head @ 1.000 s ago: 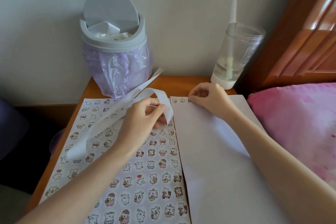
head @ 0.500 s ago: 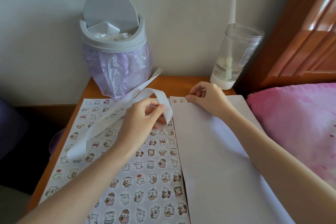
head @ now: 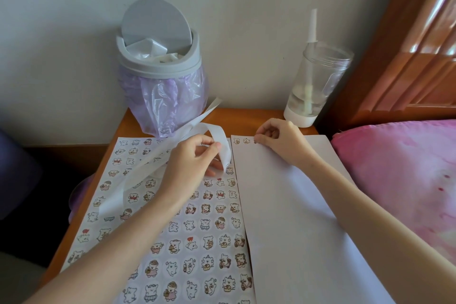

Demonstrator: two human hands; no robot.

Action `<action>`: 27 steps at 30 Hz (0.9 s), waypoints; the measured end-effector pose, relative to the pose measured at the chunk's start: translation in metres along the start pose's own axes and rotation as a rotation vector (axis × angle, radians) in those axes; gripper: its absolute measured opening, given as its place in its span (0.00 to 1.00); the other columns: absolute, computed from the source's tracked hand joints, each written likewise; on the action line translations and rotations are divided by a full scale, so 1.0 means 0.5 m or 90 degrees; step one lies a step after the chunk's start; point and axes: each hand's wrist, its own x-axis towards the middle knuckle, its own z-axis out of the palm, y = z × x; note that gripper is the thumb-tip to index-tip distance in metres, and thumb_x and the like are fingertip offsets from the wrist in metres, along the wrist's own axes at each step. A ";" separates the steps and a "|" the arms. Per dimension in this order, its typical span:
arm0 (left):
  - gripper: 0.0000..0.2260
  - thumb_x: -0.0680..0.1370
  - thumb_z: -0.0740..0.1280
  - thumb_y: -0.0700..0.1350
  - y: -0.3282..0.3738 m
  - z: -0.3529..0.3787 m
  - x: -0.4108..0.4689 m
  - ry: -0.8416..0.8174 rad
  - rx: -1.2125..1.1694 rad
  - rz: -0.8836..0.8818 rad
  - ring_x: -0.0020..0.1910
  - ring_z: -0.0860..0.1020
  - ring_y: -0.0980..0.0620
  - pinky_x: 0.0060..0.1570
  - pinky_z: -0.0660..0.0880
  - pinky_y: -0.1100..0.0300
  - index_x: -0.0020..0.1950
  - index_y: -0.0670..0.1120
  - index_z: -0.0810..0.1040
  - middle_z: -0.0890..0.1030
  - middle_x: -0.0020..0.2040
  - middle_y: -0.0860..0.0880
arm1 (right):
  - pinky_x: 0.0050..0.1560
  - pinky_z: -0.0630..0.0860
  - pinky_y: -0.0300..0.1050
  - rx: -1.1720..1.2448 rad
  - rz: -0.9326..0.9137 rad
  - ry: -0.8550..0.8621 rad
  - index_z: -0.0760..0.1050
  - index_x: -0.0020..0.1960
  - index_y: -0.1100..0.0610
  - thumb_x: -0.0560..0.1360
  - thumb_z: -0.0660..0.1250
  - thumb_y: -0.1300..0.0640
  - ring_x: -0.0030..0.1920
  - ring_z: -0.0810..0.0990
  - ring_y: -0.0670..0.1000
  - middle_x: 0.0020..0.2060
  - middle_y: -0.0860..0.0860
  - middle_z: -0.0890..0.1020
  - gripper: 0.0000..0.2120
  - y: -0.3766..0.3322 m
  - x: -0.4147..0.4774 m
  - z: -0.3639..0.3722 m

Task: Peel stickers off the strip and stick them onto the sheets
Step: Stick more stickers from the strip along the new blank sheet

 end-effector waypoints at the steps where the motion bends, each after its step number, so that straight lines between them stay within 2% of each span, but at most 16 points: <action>1: 0.03 0.77 0.66 0.44 0.001 0.000 -0.001 0.001 -0.001 -0.001 0.30 0.82 0.56 0.31 0.80 0.64 0.45 0.49 0.79 0.84 0.34 0.53 | 0.33 0.67 0.25 -0.013 -0.008 0.008 0.77 0.42 0.55 0.74 0.69 0.60 0.33 0.70 0.43 0.35 0.47 0.76 0.03 0.000 0.001 0.002; 8: 0.05 0.77 0.65 0.44 0.009 -0.004 0.000 0.004 -0.004 0.005 0.31 0.83 0.55 0.33 0.81 0.62 0.43 0.52 0.78 0.84 0.35 0.52 | 0.33 0.66 0.23 -0.044 0.020 0.024 0.77 0.50 0.59 0.77 0.63 0.63 0.34 0.70 0.42 0.38 0.51 0.76 0.06 0.004 0.011 0.002; 11: 0.08 0.77 0.66 0.42 0.031 -0.013 0.002 0.022 -0.052 0.012 0.31 0.82 0.56 0.34 0.81 0.62 0.40 0.52 0.77 0.83 0.31 0.52 | 0.32 0.68 0.28 0.041 0.058 0.023 0.76 0.51 0.56 0.80 0.59 0.60 0.32 0.72 0.44 0.37 0.50 0.77 0.07 -0.005 0.010 -0.003; 12: 0.08 0.77 0.66 0.42 0.040 -0.017 0.003 0.027 -0.063 0.021 0.30 0.82 0.56 0.33 0.80 0.63 0.40 0.52 0.77 0.83 0.30 0.52 | 0.32 0.70 0.32 0.084 0.059 0.031 0.76 0.51 0.57 0.80 0.58 0.59 0.32 0.74 0.46 0.37 0.50 0.78 0.07 -0.013 0.005 -0.007; 14: 0.07 0.78 0.65 0.42 0.063 -0.023 0.005 0.030 -0.078 0.041 0.29 0.82 0.56 0.31 0.79 0.66 0.41 0.52 0.76 0.83 0.33 0.50 | 0.35 0.73 0.37 0.165 0.028 0.036 0.76 0.54 0.59 0.81 0.57 0.57 0.36 0.77 0.47 0.39 0.51 0.80 0.10 -0.042 -0.017 -0.015; 17: 0.06 0.78 0.65 0.42 0.091 -0.030 0.010 0.040 -0.092 0.060 0.29 0.82 0.57 0.29 0.77 0.68 0.43 0.51 0.75 0.83 0.36 0.49 | 0.45 0.75 0.33 0.258 -0.060 -0.045 0.77 0.56 0.60 0.80 0.59 0.57 0.46 0.81 0.44 0.46 0.51 0.83 0.11 -0.103 -0.059 -0.019; 20: 0.02 0.78 0.65 0.43 0.105 -0.033 0.019 0.067 -0.066 0.078 0.29 0.82 0.59 0.28 0.75 0.71 0.48 0.47 0.77 0.83 0.36 0.51 | 0.48 0.76 0.35 0.344 -0.105 -0.093 0.77 0.52 0.60 0.75 0.67 0.62 0.44 0.82 0.43 0.43 0.50 0.84 0.06 -0.144 -0.086 -0.015; 23: 0.04 0.78 0.65 0.44 0.106 -0.031 0.022 0.075 -0.060 0.079 0.32 0.83 0.56 0.30 0.78 0.68 0.50 0.45 0.78 0.83 0.37 0.50 | 0.43 0.77 0.39 0.407 -0.115 -0.034 0.77 0.47 0.58 0.72 0.70 0.68 0.38 0.82 0.46 0.37 0.49 0.83 0.08 -0.151 -0.090 -0.014; 27: 0.08 0.79 0.62 0.46 0.099 -0.021 0.014 0.049 -0.103 0.051 0.33 0.84 0.53 0.30 0.79 0.65 0.44 0.47 0.79 0.84 0.36 0.46 | 0.37 0.78 0.41 0.377 -0.122 -0.009 0.76 0.44 0.57 0.72 0.70 0.69 0.35 0.80 0.49 0.34 0.49 0.83 0.08 -0.142 -0.096 -0.010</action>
